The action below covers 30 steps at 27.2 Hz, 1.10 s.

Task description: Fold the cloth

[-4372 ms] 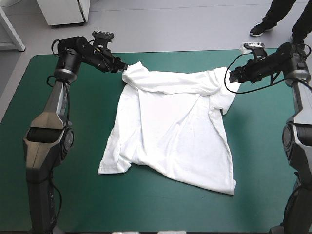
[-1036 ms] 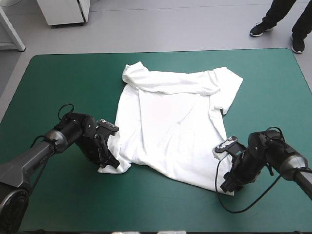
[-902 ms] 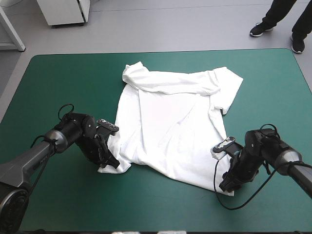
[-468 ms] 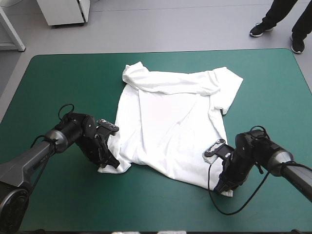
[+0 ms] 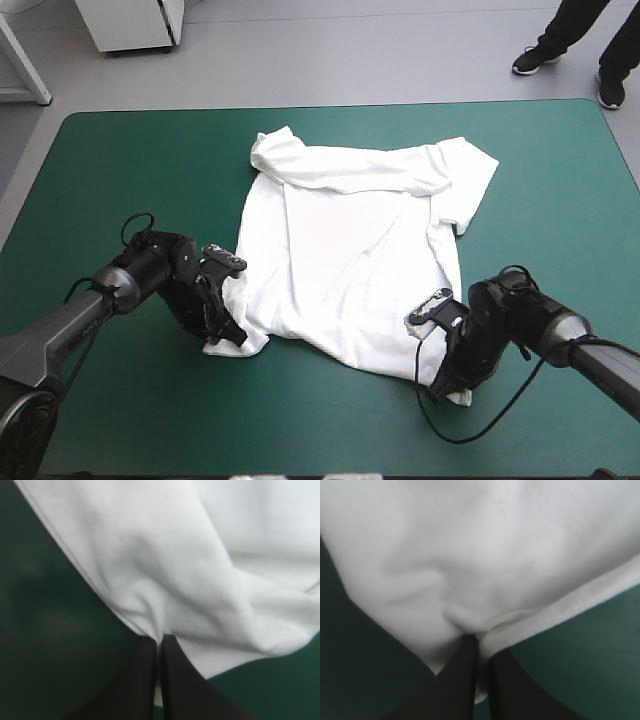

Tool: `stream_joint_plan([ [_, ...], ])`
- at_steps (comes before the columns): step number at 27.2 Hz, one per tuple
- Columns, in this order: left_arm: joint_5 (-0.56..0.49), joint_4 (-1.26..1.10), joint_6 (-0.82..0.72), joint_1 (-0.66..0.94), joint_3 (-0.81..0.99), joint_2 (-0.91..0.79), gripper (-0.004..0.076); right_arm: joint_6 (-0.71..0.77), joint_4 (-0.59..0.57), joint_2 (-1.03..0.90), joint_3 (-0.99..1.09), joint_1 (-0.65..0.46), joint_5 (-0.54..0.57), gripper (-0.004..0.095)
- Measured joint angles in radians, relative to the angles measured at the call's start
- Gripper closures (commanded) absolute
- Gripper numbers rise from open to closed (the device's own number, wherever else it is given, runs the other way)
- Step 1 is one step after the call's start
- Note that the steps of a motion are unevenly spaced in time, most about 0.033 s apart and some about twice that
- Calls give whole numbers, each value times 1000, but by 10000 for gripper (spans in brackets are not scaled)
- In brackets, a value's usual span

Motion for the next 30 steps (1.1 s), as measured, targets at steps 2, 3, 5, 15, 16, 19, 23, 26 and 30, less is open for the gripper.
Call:
stream_joint_plan([
  [2, 18, -5, 0, -1, -16, -25, 733, 13, 12, 6, -33, 6, 29, 921],
  [3, 33, -6, 0, -1, -30, -47, 733, 25, 12, 13, -51, 9, 51, 921],
  [5, 62, -6, -6, -1, -64, -93, 733, 57, -10, 11, -129, 14, 105, 921],
  [15, 217, 88, -51, -1, -456, -369, 733, 208, -286, -93, -761, 17, 228, 921],
  [16, 222, 90, -52, -1, -510, -385, 733, 212, -296, -99, -803, 17, 232, 921],
  [19, 228, 95, -52, -1, -673, -411, 733, 227, -322, -112, -946, 17, 246, 921],
  [23, 193, 96, -50, -1, -895, -419, 733, 247, -382, -119, -1146, 17, 246, 921],
  [26, 119, 96, -47, -1, -1042, -418, 733, 263, -434, -121, -1272, 17, 238, 921],
  [30, -3, 96, -36, -1, -1248, -385, 733, 287, -494, -130, -1450, 17, 102, 921],
])
